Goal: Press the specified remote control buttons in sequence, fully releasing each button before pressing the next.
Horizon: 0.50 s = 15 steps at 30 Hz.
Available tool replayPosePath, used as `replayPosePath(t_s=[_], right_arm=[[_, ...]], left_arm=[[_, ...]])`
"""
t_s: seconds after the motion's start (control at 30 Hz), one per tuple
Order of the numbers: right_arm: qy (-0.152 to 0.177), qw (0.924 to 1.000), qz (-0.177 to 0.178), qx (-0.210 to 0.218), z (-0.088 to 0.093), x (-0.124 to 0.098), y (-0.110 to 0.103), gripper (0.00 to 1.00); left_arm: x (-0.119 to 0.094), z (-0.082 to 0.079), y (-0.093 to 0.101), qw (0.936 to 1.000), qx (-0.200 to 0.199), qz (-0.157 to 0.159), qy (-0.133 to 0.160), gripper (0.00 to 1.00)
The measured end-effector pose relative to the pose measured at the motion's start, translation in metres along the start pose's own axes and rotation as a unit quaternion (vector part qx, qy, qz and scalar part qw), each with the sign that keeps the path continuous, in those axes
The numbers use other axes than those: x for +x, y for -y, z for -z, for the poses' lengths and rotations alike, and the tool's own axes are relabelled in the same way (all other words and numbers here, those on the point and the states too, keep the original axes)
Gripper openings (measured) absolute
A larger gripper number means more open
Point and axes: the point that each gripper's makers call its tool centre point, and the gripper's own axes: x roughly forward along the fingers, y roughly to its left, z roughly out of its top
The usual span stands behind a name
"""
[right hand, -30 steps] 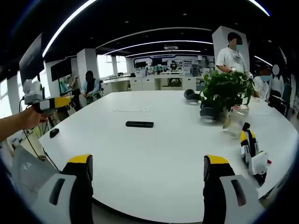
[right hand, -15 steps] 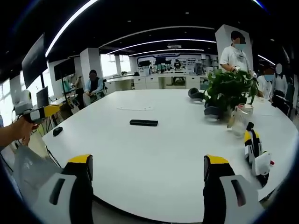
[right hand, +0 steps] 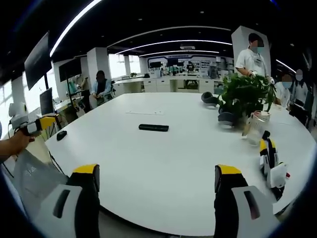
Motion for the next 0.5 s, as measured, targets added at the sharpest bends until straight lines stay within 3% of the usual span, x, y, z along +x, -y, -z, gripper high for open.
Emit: replayPosePath(t_s=[0.13,0.27,0.5], right_arm=[[0.002,1.0,-0.005,-0.001,0.0,0.0,-0.002,1.0],[-0.008,0.9997,-0.013,-0.017,0.003,0.001,-0.008,1.0],[-0.001,0.9998,-0.01,-0.016,0.0,-0.002,-0.006,1.0]], left_arm=[[0.001,-0.002,0.002,0.9993,0.035,-0.009,0.004,0.93],[0.004,0.006,0.006,0.998,0.061,-0.008,-0.014,0.97],[0.003,0.012,0.006,0.9983,0.051,-0.002,-0.029,1.0]])
